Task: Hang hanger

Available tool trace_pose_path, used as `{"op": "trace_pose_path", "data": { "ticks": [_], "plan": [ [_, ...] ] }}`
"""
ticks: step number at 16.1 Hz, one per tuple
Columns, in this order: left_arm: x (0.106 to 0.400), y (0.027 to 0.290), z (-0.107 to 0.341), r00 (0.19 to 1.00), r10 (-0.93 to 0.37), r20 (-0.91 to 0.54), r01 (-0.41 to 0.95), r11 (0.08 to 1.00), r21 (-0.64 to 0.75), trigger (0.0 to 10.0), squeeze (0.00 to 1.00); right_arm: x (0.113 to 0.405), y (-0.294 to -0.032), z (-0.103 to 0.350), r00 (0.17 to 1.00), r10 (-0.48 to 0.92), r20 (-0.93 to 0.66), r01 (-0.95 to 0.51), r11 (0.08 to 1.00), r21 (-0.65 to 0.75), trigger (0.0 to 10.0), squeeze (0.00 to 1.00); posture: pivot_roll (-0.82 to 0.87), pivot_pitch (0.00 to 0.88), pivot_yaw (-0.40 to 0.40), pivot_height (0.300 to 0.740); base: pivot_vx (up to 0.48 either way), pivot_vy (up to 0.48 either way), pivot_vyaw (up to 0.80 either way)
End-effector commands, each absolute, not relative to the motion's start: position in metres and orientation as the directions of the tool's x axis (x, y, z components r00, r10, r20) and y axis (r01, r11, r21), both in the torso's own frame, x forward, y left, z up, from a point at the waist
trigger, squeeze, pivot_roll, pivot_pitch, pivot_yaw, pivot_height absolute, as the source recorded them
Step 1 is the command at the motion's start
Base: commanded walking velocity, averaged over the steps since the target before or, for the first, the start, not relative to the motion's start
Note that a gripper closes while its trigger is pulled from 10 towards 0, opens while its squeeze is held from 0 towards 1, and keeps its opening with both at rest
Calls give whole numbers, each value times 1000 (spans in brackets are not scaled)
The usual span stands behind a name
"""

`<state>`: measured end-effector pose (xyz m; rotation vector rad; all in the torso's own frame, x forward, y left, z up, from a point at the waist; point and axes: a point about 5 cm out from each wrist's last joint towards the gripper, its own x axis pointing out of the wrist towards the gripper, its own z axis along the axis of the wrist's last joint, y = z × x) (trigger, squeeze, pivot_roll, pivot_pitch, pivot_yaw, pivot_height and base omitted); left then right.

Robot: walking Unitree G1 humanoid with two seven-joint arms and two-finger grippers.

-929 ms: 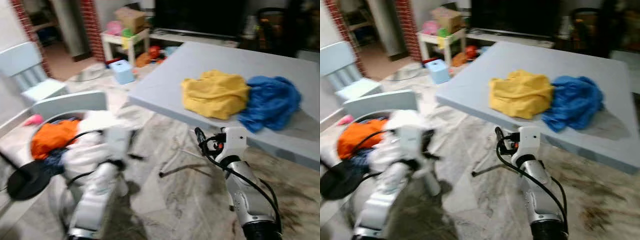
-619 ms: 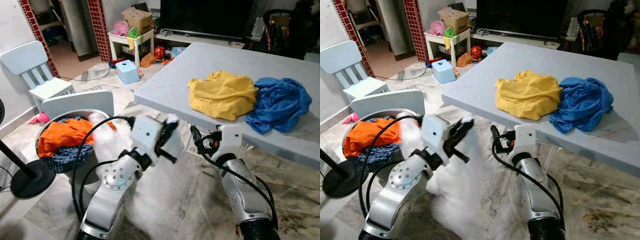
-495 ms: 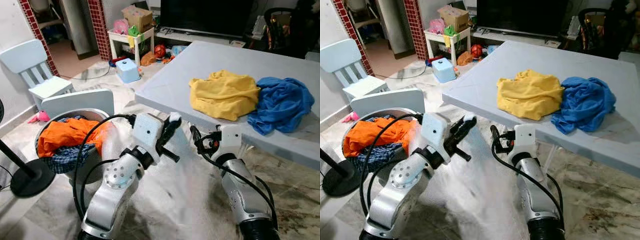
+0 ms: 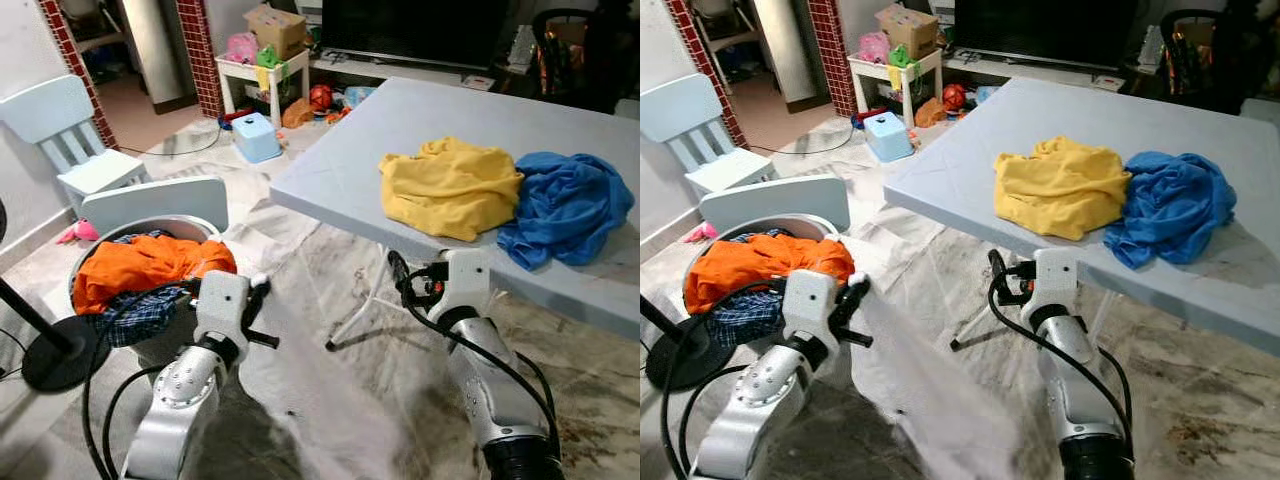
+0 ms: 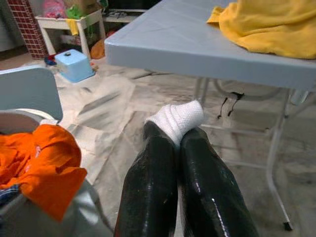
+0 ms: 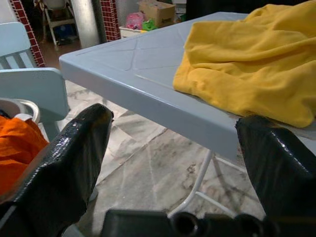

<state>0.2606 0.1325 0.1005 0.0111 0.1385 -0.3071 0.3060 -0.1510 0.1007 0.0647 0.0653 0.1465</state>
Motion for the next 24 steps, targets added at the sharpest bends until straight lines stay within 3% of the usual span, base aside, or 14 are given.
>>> {"op": "trace_pose_path", "data": {
  "ticks": [1, 10, 14, 20, 24],
  "plan": [
    [262, 134, 105, 943, -311, -117, 311, 950, -16, 10000, 0, 306, -154, 97, 988, 130, -83, -125, 990, 73, 10000, 0, -34, 0, 6, 740, 0, 0, 0],
    [267, 128, 106, 940, -324, -110, 320, 946, -56, 10000, 0, 306, -151, 95, 988, 120, -93, -114, 991, 71, 10000, 0, -43, 0, 10, 740, 0, 0, -745],
    [267, 128, 105, 941, -319, -112, 314, 947, -60, 10000, 0, 304, -150, 93, 989, 110, -95, -103, 992, 73, 10000, 0, -41, 0, 5, 740, 0, 275, -453],
    [279, 139, 99, 958, -269, -103, 267, 963, -29, 10000, 0, 303, -182, 85, 995, 2, -101, 0, 1000, 21, 10000, 0, -23, 0, 0, 740, 0, 231, -144],
    [299, 137, 101, 960, -274, -60, 273, 962, -24, 10000, 0, 310, -187, 79, 993, -21, -114, 23, 1000, 15, 10000, 0, -13, 0, -16, 740, 0, 0, 0]
  ]
}}
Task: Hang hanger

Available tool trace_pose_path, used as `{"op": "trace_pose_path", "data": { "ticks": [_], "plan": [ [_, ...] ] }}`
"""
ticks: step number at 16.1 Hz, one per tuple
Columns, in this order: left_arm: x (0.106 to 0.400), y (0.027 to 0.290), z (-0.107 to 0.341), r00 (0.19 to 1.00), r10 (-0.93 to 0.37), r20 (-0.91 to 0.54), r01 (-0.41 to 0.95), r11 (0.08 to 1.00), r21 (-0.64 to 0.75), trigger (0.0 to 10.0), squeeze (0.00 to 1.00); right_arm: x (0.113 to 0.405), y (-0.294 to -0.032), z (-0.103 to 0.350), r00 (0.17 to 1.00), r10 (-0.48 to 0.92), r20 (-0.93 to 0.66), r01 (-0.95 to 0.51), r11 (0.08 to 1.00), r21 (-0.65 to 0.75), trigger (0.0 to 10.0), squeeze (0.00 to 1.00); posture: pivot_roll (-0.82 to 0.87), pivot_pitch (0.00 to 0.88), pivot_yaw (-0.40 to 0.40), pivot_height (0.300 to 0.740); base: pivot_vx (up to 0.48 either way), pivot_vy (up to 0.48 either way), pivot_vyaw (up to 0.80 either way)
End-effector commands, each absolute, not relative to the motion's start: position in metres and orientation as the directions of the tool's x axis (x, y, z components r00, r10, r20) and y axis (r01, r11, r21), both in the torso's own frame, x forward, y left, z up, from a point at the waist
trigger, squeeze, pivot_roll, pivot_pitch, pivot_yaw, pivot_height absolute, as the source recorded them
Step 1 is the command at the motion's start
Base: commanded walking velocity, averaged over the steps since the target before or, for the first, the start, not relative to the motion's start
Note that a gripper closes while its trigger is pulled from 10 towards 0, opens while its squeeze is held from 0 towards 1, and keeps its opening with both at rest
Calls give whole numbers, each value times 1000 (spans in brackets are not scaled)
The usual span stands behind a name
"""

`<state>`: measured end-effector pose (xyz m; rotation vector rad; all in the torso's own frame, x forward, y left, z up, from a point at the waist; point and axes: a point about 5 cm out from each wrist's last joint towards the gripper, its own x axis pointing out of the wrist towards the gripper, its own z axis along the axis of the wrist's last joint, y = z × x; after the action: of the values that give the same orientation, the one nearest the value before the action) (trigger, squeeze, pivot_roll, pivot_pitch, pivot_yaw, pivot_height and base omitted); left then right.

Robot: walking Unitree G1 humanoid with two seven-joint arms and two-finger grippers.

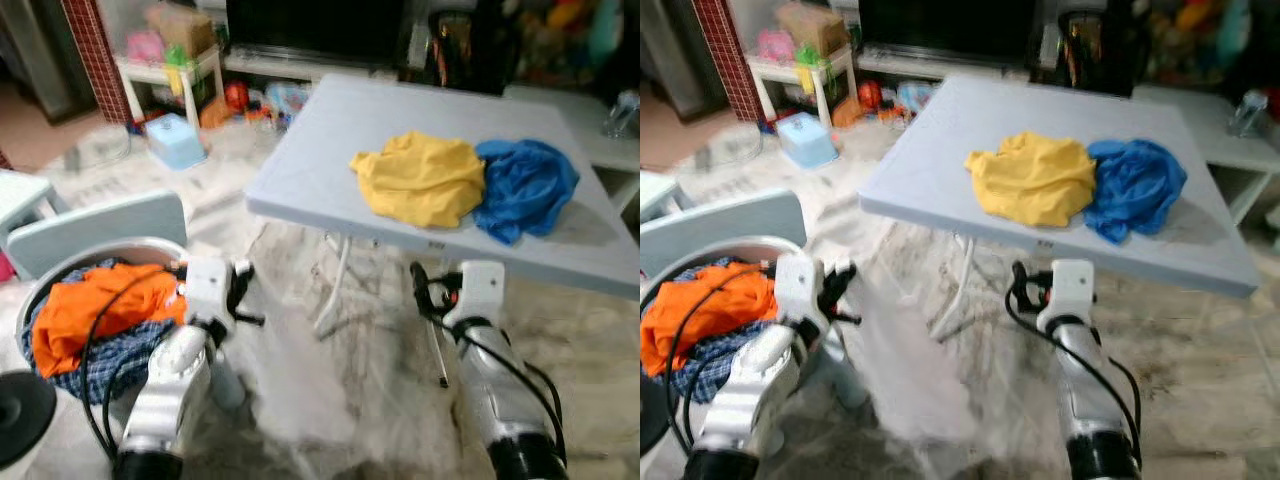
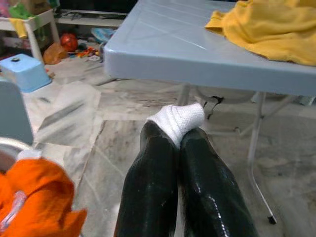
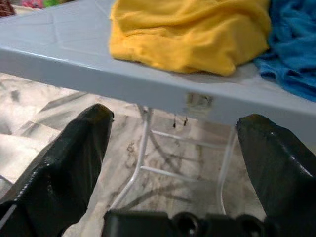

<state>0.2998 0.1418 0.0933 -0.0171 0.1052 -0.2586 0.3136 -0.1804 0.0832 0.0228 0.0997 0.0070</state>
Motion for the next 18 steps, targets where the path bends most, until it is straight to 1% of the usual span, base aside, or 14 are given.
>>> {"op": "trace_pose_path", "data": {
  "ticks": [1, 3, 4, 6, 9, 10, 12, 16, 18],
  "plan": [
    [307, 137, 98, 965, -256, -62, 254, 967, -34, 10000, 0, 315, -185, 82, 995, -8, -104, 9, 1000, 13, 10000, 0, -22, 0, -16, 740, 0, 0, 0],
    [315, 133, 98, 968, -247, -54, 244, 968, -52, 10000, 0, 323, -184, 87, 997, 8, -83, -8, 1000, 7, 10000, 0, -27, 0, -28, 740, 0, 0, 0],
    [317, 127, 97, 966, -254, -42, 252, 966, -53, 10000, 0, 327, -187, 92, 998, 7, -68, -7, 1000, 0, 10000, 0, -35, 0, -29, 740, 0, 0, 0],
    [315, 123, 97, 965, -260, -34, 258, 965, -57, 10000, 0, 329, -190, 95, 998, 2, -58, -2, 1000, -5, 10000, 0, -42, 0, -22, 740, 0, 0, 0],
    [309, 128, 89, 966, -253, -48, 250, 966, -59, 10000, 0, 327, -191, 95, 999, -7, -48, 7, 1000, -4, 10000, 0, -50, 0, -5, 740, 0, 0, 0],
    [309, 131, 87, 969, -242, -54, 236, 967, -96, 10000, 0, 325, -192, 92, 999, -13, -49, 13, 1000, -2, 10000, 0, -54, 0, 0, 740, 0, 0, 0],
    [311, 134, 89, 973, -225, -50, 220, 971, -96, 10000, 0, 322, -193, 89, 998, -17, -53, 17, 1000, 0, 10000, 0, -61, 0, 9, 740, 0, 283, 0],
    [316, 135, 91, 973, -224, -51, 220, 972, -84, 10000, 0, 320, -195, 88, 998, -29, -51, 29, 1000, 0, 10000, 0, -70, 0, 27, 740, 0, 445, 0],
    [314, 134, 92, 972, -230, -42, 226, 971, -79, 10000, 0, 319, -196, 88, 998, -33, -49, 33, 999, 0, 10000, 0, -73, 0, 34, 740, 0, 0, 0]
  ]
}}
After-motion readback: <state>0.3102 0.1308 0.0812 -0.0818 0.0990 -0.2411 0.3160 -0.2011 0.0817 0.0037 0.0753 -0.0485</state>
